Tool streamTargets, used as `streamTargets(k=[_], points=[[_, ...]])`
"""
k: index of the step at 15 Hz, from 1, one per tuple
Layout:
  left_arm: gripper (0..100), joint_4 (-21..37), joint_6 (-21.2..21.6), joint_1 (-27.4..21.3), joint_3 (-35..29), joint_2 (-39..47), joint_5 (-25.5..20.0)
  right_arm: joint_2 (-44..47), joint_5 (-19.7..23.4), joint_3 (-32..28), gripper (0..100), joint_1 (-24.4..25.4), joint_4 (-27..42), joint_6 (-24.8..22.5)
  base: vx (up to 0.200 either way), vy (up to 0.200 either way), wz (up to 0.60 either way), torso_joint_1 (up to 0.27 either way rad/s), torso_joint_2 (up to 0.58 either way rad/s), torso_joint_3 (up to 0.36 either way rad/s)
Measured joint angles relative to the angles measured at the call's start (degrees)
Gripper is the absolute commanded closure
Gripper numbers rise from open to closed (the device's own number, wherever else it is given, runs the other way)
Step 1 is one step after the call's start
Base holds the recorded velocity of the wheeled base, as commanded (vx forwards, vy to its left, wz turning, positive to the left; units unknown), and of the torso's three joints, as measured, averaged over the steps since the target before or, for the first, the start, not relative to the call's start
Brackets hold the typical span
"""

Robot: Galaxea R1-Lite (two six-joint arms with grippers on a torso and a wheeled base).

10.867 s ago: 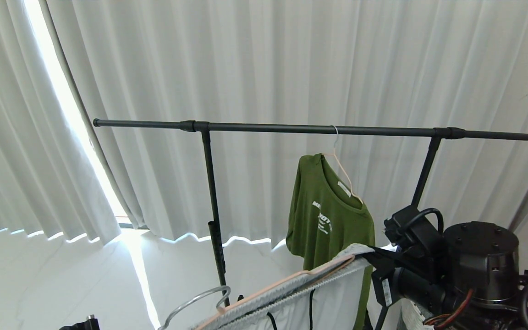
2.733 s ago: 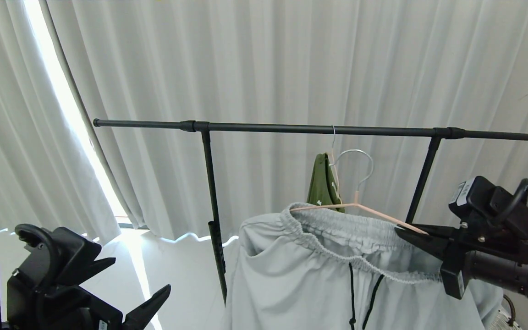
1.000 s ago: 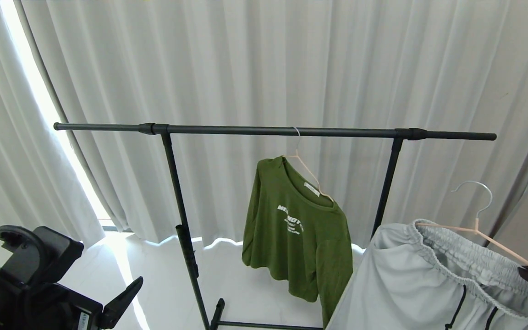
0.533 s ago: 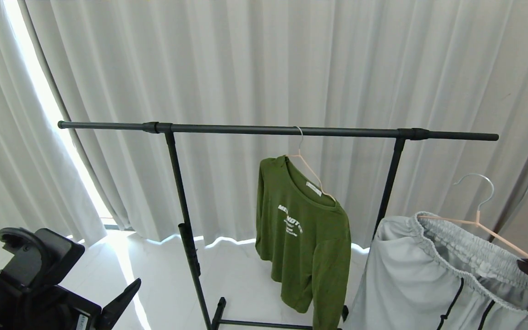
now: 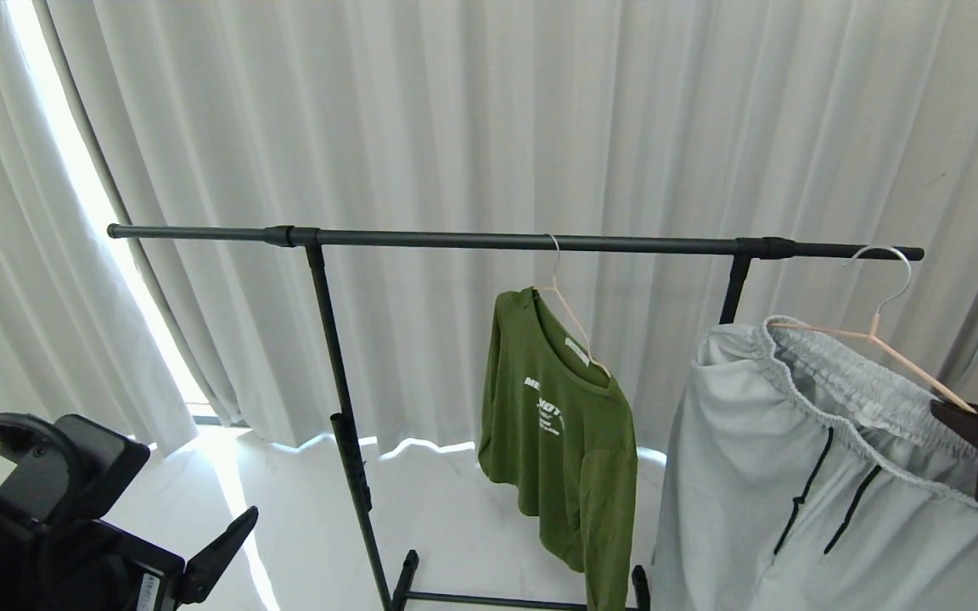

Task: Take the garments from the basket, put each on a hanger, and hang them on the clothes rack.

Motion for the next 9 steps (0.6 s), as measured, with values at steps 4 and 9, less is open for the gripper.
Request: streamTargets(k=[4,9], points=[[0,0.0,0.3,0.0,0.0,-0.1,0.0,3.5,2.0,-2.6,100,1.1,-0.6,0.2,0.2,0.0,0.0,0.001,0.0,0.0],[0,0.0,0.4,0.0,0.0,-0.1,0.0,4.5,2.7,-3.0,100,1.7,-0.6,0.2,0.2,0.0,0.0,0.003,0.0,-0.001]])
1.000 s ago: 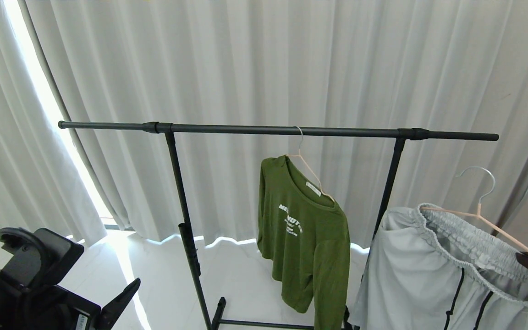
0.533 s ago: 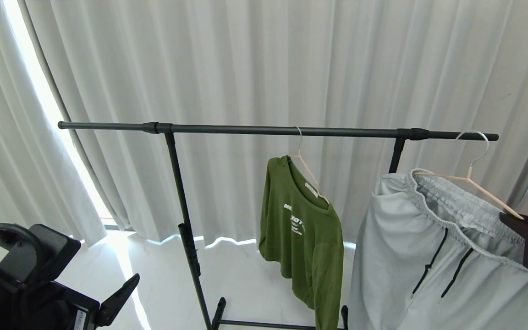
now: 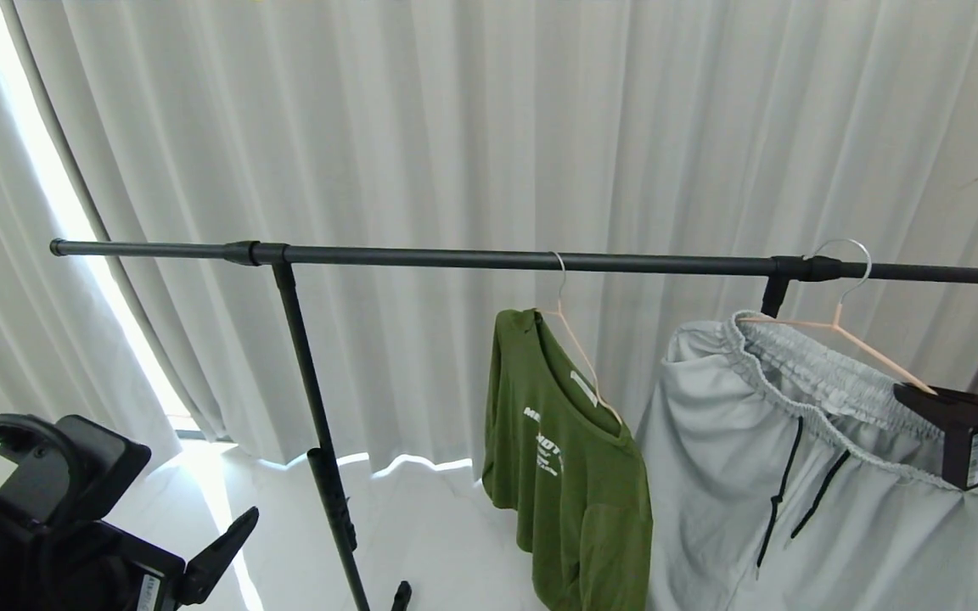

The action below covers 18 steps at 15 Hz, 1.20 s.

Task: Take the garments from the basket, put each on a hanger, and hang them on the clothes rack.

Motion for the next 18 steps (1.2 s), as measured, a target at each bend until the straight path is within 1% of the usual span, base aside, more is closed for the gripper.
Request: streamTargets(k=[6,10,16,18], points=[[0,0.0,0.0,0.0,0.1,0.2,0.0,2.0,-0.2,0.0,100,0.1,0.0,-0.1,0.2,0.0,0.0,0.003,0.0,0.003],[0,0.0,0.0,0.0,0.1,0.2,0.0,5.0,-0.3,-0.9,100,0.0,-0.1,-0.1,0.0,0.0,0.0,0.0,0.0,0.0],[0,0.0,0.1,0.0,0.0,-0.1,0.0,10.9,-1.6,-1.5,100,-0.2,-4.8,-0.2,0.0,0.0,0.0,0.0,0.0,0.0],[0,0.0,0.1,0.0,0.0,-0.4,0.0,12.6,-2.3,-1.7,100,-0.2,-5.1,-0.2,0.0,0.0,0.0,0.0,0.0,0.0]])
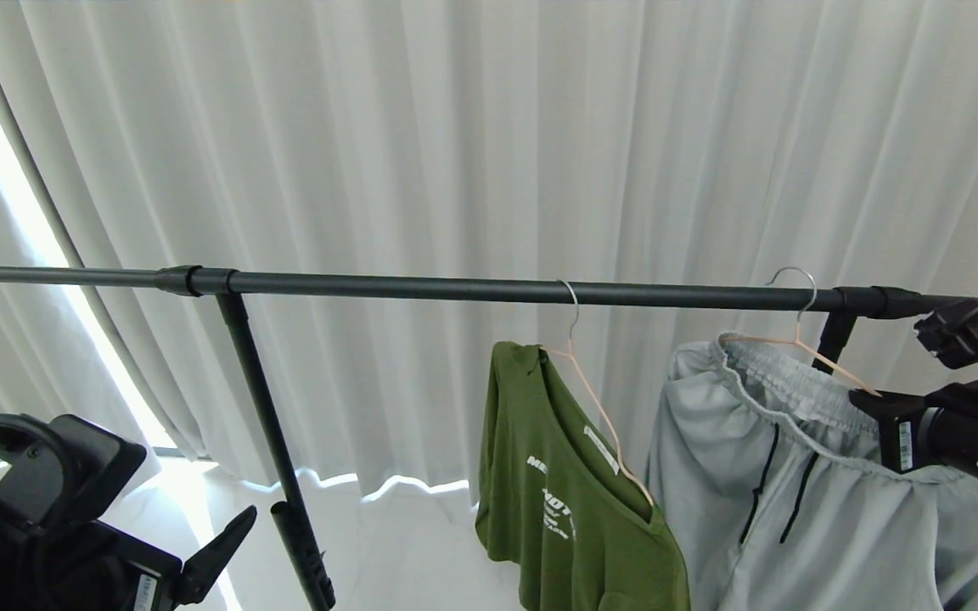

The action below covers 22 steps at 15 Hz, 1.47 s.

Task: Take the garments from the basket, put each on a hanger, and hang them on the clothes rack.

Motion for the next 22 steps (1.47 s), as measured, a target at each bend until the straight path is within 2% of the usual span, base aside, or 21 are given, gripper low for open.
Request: streamTargets(k=[6,7,13,16,19,22], points=[[0,0.0,0.0,0.0,0.1,-0.3,0.0,2.0,-0.4,-0.1,100,0.0,0.0,-0.2,0.0,0.0,0.0,0.0,0.0,0.0],[0,0.0,0.0,0.0,0.1,-0.4,0.0,2.0,-0.3,-0.1,0,0.0,0.0,-0.2,0.0,0.0,0.0,0.0,0.0,0.0],[0,0.0,0.0,1.2,-1.1,-0.5,0.0,-1.6,-0.1,0.4,0,0.1,-0.2,0.5,0.0,0.0,0.0,0.0,0.0,0.0],[0,0.0,-0.1,4.8,-1.4,-1.0,0.0,-7.1,0.8,1.7,0,0.1,0.0,2.5,0.0,0.0,0.0,0.0,0.0,0.0],[0,0.0,-0.2,10.5,-2.4,-1.4,0.1,-12.8,1.1,3.4,0,-1.0,0.0,4.2,0.0,0.0,0.0,0.0,0.0,0.0],[0,-0.1,-0.5,15.3,-3.2,-1.7,0.1,-16.0,1.1,3.6,0,-4.5,0.0,4.1,-0.2,0.0,0.0,0.012,0.0,0.006]])
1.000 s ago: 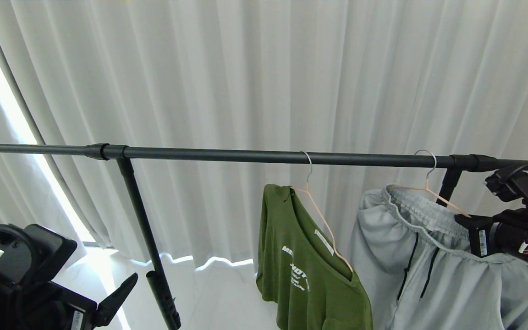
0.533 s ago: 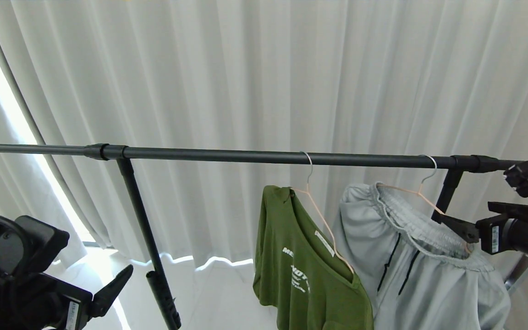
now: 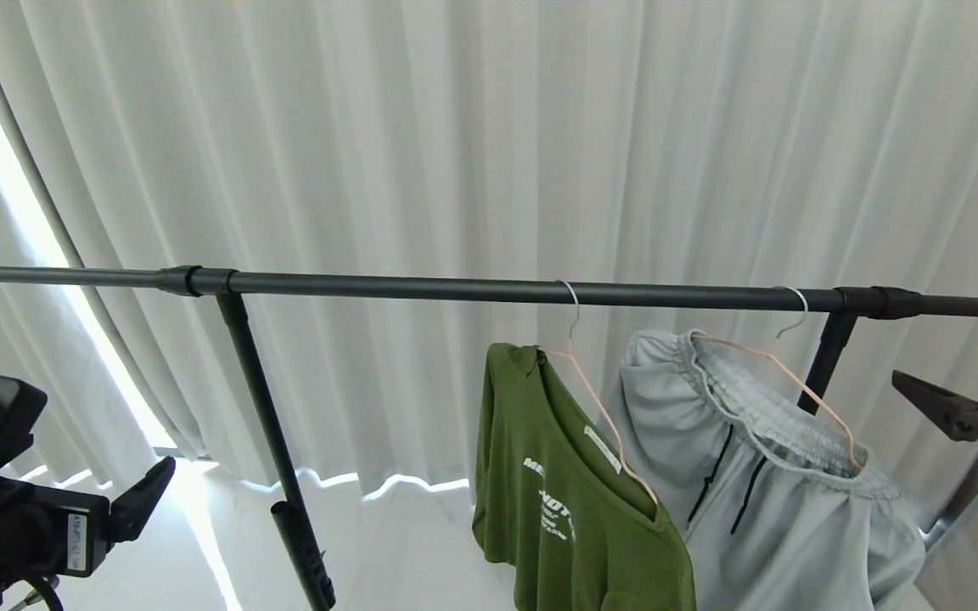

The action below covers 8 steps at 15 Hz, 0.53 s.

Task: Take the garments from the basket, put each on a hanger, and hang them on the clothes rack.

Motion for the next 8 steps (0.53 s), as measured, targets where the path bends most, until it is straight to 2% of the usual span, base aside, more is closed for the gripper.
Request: streamTargets(k=[8], points=[[0,0.1,0.5,1.8,3.2,-4.5,0.0,-4.1,-0.2,0.3,0,-5.4,0.1,-1.0,-0.2,0.0,0.0,-0.002,0.0,0.006]])
